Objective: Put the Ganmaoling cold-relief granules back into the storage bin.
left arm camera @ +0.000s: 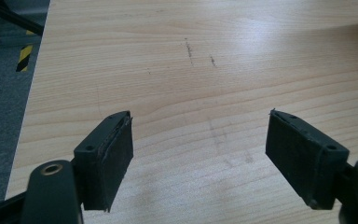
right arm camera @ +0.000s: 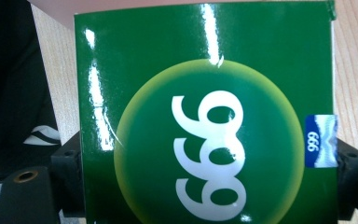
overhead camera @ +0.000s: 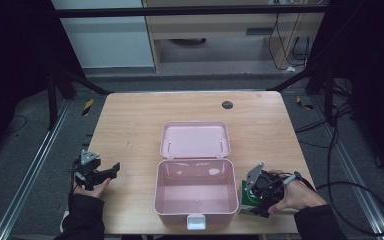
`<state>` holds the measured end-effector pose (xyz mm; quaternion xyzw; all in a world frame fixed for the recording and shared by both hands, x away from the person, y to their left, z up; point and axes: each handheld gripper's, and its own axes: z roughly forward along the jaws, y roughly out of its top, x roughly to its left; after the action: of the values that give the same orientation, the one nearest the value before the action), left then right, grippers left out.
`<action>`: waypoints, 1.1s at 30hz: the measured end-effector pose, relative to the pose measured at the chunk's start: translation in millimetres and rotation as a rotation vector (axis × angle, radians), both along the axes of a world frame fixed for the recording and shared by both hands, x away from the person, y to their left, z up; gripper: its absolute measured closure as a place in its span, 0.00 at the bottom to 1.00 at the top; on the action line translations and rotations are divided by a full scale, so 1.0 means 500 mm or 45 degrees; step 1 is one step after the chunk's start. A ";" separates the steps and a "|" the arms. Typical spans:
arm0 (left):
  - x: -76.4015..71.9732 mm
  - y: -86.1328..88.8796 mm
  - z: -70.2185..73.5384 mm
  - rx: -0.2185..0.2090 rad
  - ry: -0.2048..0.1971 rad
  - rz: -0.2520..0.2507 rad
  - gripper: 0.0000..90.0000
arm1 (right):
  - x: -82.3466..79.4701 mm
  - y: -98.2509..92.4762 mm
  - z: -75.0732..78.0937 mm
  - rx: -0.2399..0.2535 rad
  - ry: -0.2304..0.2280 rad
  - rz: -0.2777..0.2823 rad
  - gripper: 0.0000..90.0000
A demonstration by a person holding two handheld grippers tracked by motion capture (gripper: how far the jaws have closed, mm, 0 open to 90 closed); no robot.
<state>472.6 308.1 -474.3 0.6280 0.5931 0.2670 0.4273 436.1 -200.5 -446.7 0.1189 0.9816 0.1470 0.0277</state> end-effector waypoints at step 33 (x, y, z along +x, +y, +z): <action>-0.001 0.000 0.001 0.003 0.002 0.003 0.25 | -0.013 -0.046 0.172 0.118 -0.154 -0.021 0.18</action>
<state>472.2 308.1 -473.9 0.6280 0.5938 0.2676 0.4259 429.7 -223.5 -360.8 0.1189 0.9692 0.1990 0.0826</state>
